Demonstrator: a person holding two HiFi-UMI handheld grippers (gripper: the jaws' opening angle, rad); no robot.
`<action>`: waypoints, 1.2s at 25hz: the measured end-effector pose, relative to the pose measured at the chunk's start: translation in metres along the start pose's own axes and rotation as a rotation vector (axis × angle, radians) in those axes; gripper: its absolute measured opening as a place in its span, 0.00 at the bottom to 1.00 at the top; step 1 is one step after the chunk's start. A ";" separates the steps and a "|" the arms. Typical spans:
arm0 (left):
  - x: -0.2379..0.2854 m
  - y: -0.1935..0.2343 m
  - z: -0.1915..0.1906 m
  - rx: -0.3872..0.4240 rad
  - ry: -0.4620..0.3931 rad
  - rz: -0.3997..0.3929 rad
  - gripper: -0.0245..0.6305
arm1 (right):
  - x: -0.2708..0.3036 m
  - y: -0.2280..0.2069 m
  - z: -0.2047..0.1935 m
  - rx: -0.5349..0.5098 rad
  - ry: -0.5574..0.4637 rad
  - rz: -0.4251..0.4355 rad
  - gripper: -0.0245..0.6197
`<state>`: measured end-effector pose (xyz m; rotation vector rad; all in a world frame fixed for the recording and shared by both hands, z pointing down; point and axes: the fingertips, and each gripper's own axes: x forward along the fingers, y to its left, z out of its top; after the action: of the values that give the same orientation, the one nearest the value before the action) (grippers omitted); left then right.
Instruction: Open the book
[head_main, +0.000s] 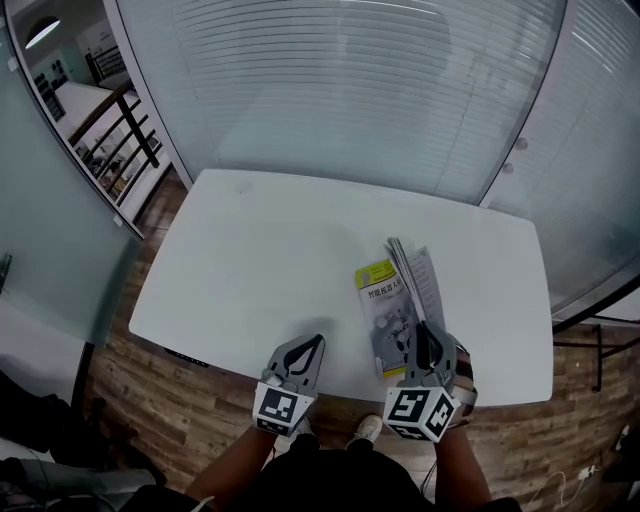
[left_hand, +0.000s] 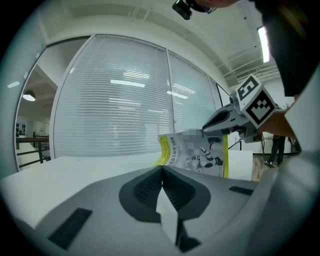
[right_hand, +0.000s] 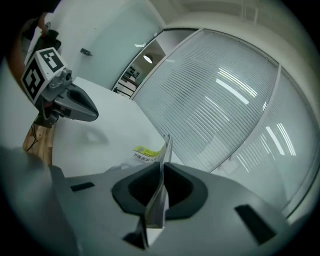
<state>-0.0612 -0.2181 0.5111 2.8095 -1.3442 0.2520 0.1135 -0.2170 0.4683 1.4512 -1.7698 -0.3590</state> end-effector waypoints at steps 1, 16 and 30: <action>-0.001 0.002 0.000 -0.004 -0.001 0.003 0.06 | -0.002 0.002 0.007 -0.021 -0.009 -0.001 0.09; -0.043 0.074 0.000 -0.044 -0.019 0.148 0.06 | -0.014 0.089 0.113 -0.165 -0.204 0.126 0.08; -0.092 0.120 -0.024 -0.075 0.019 0.286 0.06 | 0.024 0.211 0.135 -0.409 -0.258 0.273 0.09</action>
<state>-0.2142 -0.2210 0.5142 2.5417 -1.7106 0.2255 -0.1304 -0.2111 0.5309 0.8948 -1.9268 -0.7398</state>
